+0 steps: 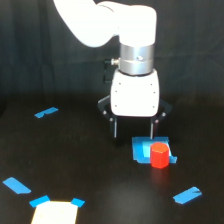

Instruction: Pick up the red object from the table

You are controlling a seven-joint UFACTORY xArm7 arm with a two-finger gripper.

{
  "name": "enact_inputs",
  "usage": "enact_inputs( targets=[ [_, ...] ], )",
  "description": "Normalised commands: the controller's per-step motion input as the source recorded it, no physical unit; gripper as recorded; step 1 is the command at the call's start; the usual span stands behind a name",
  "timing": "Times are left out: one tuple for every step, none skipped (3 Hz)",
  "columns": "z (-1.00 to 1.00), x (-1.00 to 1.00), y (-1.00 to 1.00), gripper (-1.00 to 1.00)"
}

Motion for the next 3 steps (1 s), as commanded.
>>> enact_inputs(
  targets=[
    [-0.18, 1.0, -0.2, -1.0],
    [-0.13, 1.0, -0.21, -0.86],
    [0.02, 1.0, 0.07, -0.39]
  ],
)
